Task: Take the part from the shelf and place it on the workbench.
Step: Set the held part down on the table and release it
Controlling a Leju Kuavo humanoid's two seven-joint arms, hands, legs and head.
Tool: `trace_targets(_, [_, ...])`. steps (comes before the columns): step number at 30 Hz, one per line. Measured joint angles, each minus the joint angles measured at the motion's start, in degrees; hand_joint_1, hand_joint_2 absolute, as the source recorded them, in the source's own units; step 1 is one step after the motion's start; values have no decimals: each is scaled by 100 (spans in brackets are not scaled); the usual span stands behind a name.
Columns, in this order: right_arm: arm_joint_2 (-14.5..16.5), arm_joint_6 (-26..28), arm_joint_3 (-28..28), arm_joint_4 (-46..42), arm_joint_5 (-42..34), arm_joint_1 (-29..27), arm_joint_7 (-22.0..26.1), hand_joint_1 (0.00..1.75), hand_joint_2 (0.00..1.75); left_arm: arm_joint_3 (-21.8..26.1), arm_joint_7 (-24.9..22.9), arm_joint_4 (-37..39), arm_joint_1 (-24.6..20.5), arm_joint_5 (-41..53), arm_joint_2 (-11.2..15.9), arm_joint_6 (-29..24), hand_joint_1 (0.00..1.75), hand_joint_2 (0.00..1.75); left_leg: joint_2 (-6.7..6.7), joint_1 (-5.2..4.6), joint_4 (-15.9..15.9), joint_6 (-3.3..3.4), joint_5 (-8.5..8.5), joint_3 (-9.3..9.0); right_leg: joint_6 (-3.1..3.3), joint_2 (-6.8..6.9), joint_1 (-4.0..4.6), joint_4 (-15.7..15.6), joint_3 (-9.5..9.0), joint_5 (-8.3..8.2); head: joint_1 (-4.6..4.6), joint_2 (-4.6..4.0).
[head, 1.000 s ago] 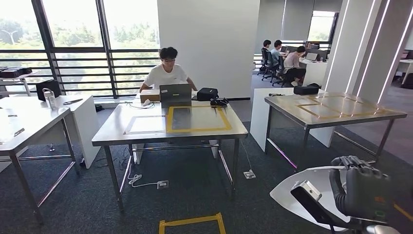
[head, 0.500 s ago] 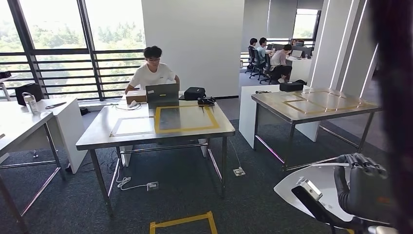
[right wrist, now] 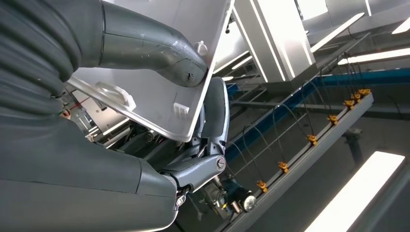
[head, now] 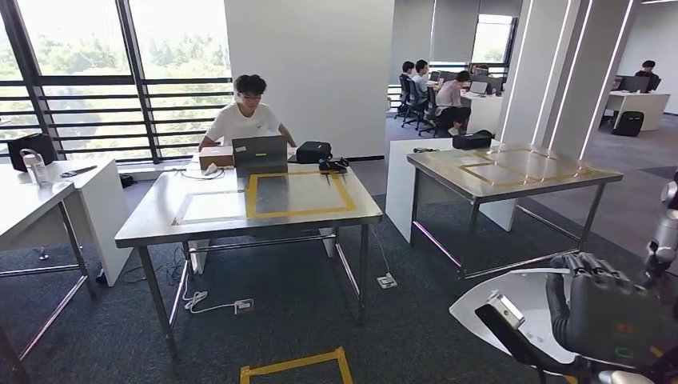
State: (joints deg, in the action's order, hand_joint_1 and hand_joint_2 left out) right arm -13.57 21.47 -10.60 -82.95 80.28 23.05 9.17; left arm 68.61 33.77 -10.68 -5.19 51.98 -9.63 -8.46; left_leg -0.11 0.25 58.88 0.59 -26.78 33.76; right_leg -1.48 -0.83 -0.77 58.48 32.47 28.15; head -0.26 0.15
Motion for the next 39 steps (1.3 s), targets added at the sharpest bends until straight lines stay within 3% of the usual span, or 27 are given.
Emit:
trace_targets(2, [0,-4,-5,0,4,29,0,140,175,1,1,-3,-4,-3,-3,0,0,0,10,23,-26,70,-6,-36,-52,25,-9,404,195,202,8,0])
trace_targets(4, [0,-7,-14,3,8,42,-1,140,175,1,1,-5,-3,-3,2,0,0,0,14,16,-21,107,-30,-47,-83,43,-12,1187,628,499,16,0])
trace_targets(5, [0,-9,-17,5,9,36,-2,140,175,1,0,-5,-2,-4,2,0,0,0,15,12,-16,114,-42,-50,-89,46,-13,1517,837,579,18,0])
trace_targets(6, [0,-11,-20,9,11,29,-1,140,175,1,-1,-4,0,-4,1,0,0,0,14,8,-10,115,-57,-57,-85,47,-12,1657,957,553,20,0])
trace_targets(7, [0,-12,-21,11,12,26,0,140,175,2,-1,-4,1,-5,0,0,0,0,12,5,-3,111,-75,-72,-73,48,-10,1586,969,422,22,0])
trace_targets(8, [0,-14,-22,14,13,27,2,140,175,2,-1,-3,1,-5,-2,0,0,0,11,4,2,103,-96,-96,-54,50,-7,1318,872,219,24,0])
trace_targets(9, [0,-15,-22,15,15,34,4,140,175,2,-1,-3,1,-5,-3,0,0,0,10,4,7,89,-123,-131,-26,56,0,889,689,-22,25,0])
trace_targets(11, [2,-19,-27,20,21,69,7,140,175,2,-1,-2,-3,-3,-5,0,0,0,13,-7,6,41,-169,-175,37,85,36,220,370,-259,27,0])
trace_targets(12, [4,-20,-31,23,28,93,8,140,175,2,-2,-2,-5,1,-5,0,0,0,16,-11,1,8,-184,-186,66,94,57,40,282,-284,25,1])
trace_targets(14, [8,-24,-37,28,40,126,8,140,175,2,-5,-2,-8,11,-5,0,0,0,30,-14,-22,-60,-203,-198,113,81,79,3,252,-242,21,2])
trace_targets(17, [17,-26,-40,31,46,141,8,140,175,2,-6,-2,-14,20,-5,0,0,0,36,-19,156,-160,-337,-147,200,66,29,-50,177,-226,6,4])
trace_targets(20, [39,-28,-43,38,48,153,12,140,175,2,-8,1,-9,25,-5,0,0,0,26,-6,1252,-219,-779,438,271,66,23,-61,105,-170,-12,4])
trace_targets(21, [48,-31,-43,43,48,149,14,140,175,2,-10,1,-2,25,-3,0,0,0,25,-4,1566,-225,-845,636,279,62,26,-60,83,-148,-13,4])
trace_targets(22, [54,-33,-44,48,48,146,14,140,175,2,-13,1,4,24,-3,0,0,0,25,-4,1667,-224,-789,734,278,55,27,-59,55,-125,-14,4])
trace_targets(23, [57,-36,-45,51,48,142,14,140,175,2,-15,1,7,22,-3,0,0,0,25,-4,1541,-217,-622,718,271,47,27,-58,19,-101,-16,4])
trace_targets(25, [62,-38,-46,53,49,144,14,140,175,3,-17,0,9,19,-1,0,0,0,19,-6,766,-177,-137,416,245,37,27,-55,-68,-41,-20,4])
trace_targets(27, [72,-40,-46,54,55,164,22,140,175,2,-15,0,5,21,3,0,0,0,9,-18,117,-126,105,131,195,25,44,-39,-101,13,-21,4])
trace_targets(32, [102,-67,-64,67,63,244,83,140,175,3,1,0,-1,33,-5,0,0,0,2,-13,-48,28,65,8,30,33,42,93,-62,141,-8,10])
trace_targets(34, [107,-76,-75,91,67,303,107,140,175,4,1,-3,-9,34,-3,1,0,0,4,8,-70,81,38,-39,-29,54,25,699,257,399,1,11])
trace_targets(36, [114,-93,-92,135,65,325,151,140,175,5,-2,-3,-7,35,-2,3,0,0,4,9,-64,99,-1,-61,-66,58,12,1488,751,637,10,11])
trace_targets(37, [119,-103,-104,164,58,327,189,140,175,5,-5,-2,-4,36,-3,4,0,0,2,9,-60,96,-25,-80,-74,58,6,1673,910,613,14,11])
trace_targets(38, [126,-109,-119,198,43,337,236,140,175,6,-7,0,-1,37,-5,7,0,0,0,10,-54,88,-52,-108,-74,60,-1,1630,954,473,17,11])
trace_targets(39, [133,-111,-138,233,24,359,280,140,175,6,-8,2,0,37,-8,8,0,0,-2,12,-48,75,-83,-145,-70,62,-8,1364,878,244,19,11])
